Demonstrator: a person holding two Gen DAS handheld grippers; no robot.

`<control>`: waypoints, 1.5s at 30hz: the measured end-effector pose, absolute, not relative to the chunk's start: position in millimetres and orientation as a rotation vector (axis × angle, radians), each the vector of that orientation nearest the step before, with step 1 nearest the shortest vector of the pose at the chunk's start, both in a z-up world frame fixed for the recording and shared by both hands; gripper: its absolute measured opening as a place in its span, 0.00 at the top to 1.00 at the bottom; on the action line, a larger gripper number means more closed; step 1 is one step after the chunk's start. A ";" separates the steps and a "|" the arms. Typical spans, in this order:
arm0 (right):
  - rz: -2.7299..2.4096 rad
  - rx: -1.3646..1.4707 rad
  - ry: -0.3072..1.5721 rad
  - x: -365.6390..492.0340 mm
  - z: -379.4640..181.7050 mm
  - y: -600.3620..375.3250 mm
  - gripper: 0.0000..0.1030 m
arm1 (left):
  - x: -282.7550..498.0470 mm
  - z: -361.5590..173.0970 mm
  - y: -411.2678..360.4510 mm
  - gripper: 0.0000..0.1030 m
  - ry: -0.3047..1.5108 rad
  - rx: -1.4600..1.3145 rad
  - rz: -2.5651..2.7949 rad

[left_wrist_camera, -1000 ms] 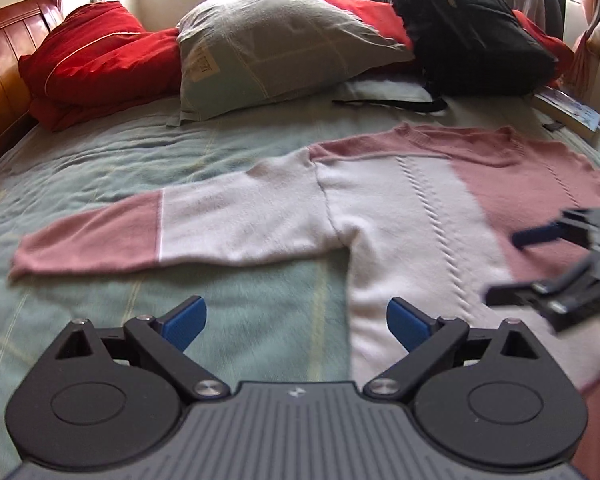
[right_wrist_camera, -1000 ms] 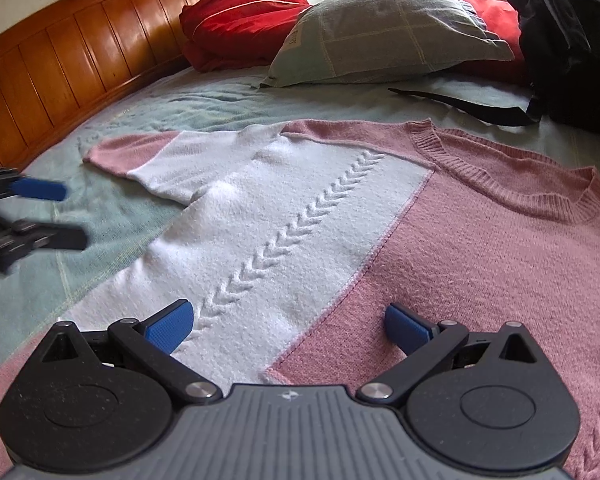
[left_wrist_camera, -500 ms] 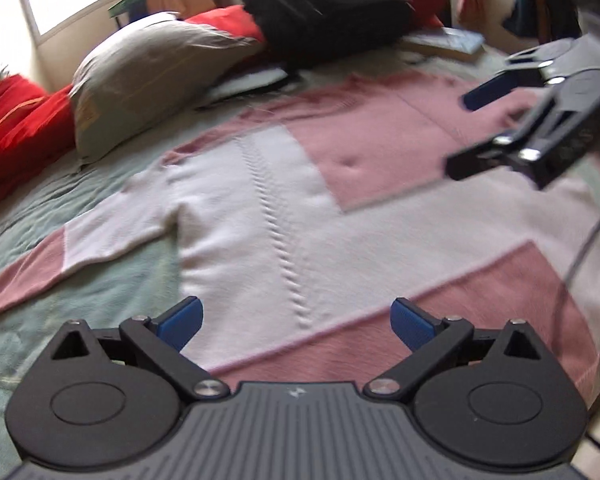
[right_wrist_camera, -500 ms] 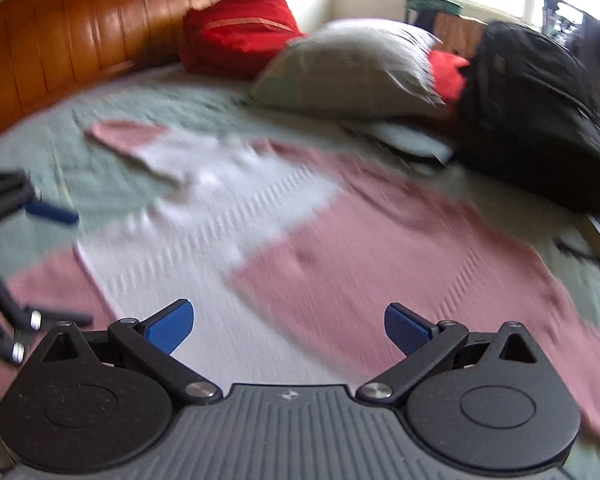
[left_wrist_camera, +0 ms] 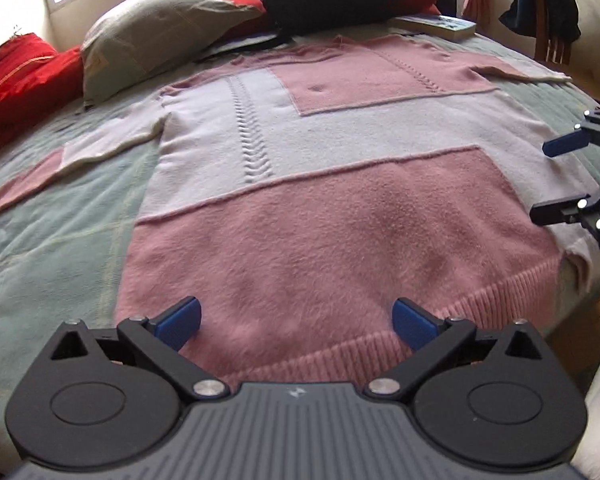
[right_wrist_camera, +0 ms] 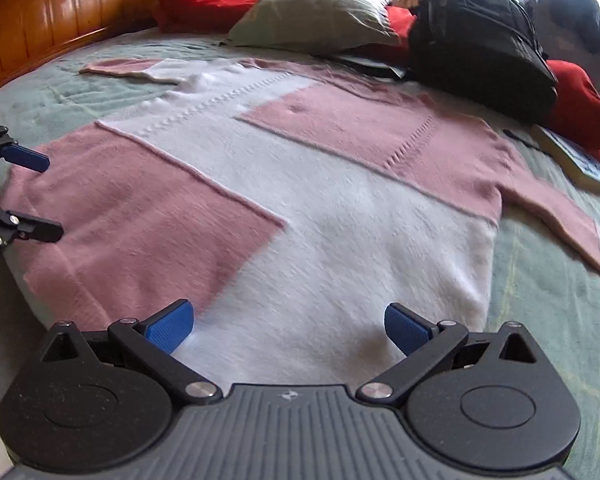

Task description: Fold clothes

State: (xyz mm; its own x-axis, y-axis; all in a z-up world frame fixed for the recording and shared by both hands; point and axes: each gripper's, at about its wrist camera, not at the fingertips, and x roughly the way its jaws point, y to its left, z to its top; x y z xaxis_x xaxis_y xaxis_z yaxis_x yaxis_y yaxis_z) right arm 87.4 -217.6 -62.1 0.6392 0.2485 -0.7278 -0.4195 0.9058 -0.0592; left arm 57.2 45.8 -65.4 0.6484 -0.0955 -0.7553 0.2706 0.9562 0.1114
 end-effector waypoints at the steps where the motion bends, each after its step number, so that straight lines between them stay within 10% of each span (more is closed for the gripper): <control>1: 0.393 -0.226 0.772 87.1 -56.4 -212.3 0.00 | 56.6 -61.9 47.1 0.01 0.826 0.216 -0.198; 45: 0.319 -0.073 0.859 68.1 -74.8 -244.6 0.00 | 62.1 -56.7 11.4 0.01 0.765 0.131 -0.134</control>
State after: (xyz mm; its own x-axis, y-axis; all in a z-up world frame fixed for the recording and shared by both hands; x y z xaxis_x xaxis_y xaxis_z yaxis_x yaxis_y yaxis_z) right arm 68.1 -244.6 -74.8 0.6086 0.2467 -0.7542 -0.3056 0.9500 0.0643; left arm 62.1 11.4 -56.7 0.7134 -0.0729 -0.6970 0.1682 0.9833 0.0693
